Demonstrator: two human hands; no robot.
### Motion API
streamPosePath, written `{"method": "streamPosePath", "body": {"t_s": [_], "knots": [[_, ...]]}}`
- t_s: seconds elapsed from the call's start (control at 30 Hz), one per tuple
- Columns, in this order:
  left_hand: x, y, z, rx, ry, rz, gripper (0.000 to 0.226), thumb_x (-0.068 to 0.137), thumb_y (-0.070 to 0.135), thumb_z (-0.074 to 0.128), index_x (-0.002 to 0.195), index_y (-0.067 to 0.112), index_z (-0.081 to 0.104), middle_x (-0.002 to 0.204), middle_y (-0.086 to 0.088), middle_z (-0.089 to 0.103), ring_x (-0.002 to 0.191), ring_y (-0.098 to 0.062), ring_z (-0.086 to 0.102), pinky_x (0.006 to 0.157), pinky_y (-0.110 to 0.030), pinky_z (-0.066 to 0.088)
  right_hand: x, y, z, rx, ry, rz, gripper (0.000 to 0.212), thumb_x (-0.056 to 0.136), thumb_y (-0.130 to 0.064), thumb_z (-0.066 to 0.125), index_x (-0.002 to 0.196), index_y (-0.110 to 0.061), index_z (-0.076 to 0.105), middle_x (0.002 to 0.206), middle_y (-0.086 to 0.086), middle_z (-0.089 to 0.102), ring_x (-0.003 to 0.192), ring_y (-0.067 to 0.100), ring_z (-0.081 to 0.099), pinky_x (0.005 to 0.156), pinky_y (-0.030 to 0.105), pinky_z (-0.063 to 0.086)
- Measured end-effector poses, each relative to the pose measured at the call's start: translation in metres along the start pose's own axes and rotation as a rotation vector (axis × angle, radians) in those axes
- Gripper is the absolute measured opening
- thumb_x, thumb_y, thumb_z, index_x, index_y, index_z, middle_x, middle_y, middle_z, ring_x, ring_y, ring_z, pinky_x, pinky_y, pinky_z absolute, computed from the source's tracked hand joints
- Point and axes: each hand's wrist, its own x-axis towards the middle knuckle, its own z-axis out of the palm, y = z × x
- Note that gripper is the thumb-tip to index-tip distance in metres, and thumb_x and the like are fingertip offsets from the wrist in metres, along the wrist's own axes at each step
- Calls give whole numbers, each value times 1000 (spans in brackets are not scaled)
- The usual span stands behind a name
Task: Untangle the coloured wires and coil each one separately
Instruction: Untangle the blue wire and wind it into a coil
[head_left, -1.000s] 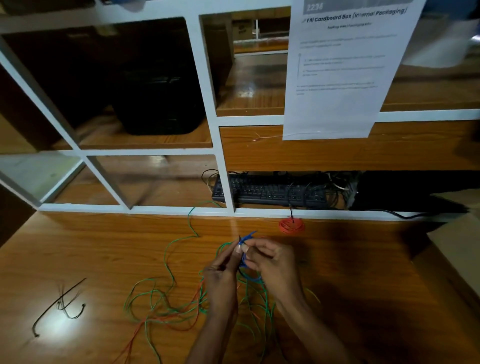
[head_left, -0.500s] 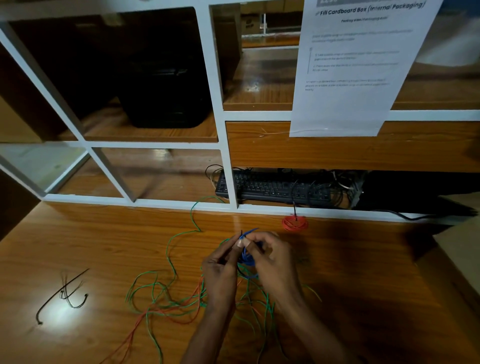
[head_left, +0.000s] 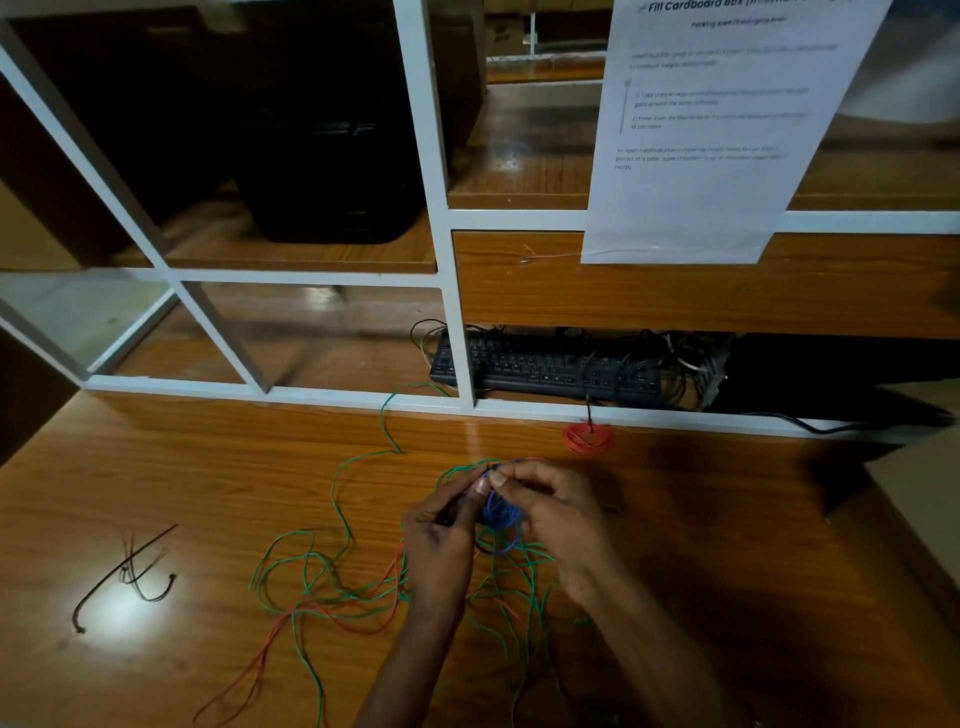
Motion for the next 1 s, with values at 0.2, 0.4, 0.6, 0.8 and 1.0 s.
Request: {"method": "streamPosePath", "body": {"t_s": [0.2,0.4,0.6,0.8,1.0], "knots": [[0,-3,-2,30,-25,28,19,94,7,74,111,10,82,108,-4,82,108,-24,76,98,-51,59,4,0,-7,95,-47,141,10,88,-24,80,95,-17,82,100,4,79,94,13,69,69,24,52],[3,-3,-2,56,-49,45,18,95,7,75,108,15,83,106,-2,82,107,-22,77,96,-46,59,6,-2,-9,78,-47,194,12,88,-24,80,97,-16,81,102,6,79,98,15,70,75,26,53],[-1,-3,-2,97,-71,103,28,93,8,76,101,33,85,103,2,82,103,-17,77,89,-34,60,7,1,-10,72,-36,255,13,89,-19,79,99,-11,79,101,6,79,98,16,70,72,26,51],[-1,-3,-6,204,-59,176,27,93,11,76,100,36,84,103,10,81,101,-13,76,89,-37,60,6,-2,-8,104,-36,324,11,86,-13,79,97,-10,79,91,3,77,91,13,68,67,25,53],[-3,-1,-10,69,-29,49,14,94,12,76,105,16,84,102,-2,82,103,-22,77,86,-33,59,4,-6,-6,74,-46,296,10,87,-16,79,96,-12,79,89,1,77,94,13,66,69,25,52]]}}
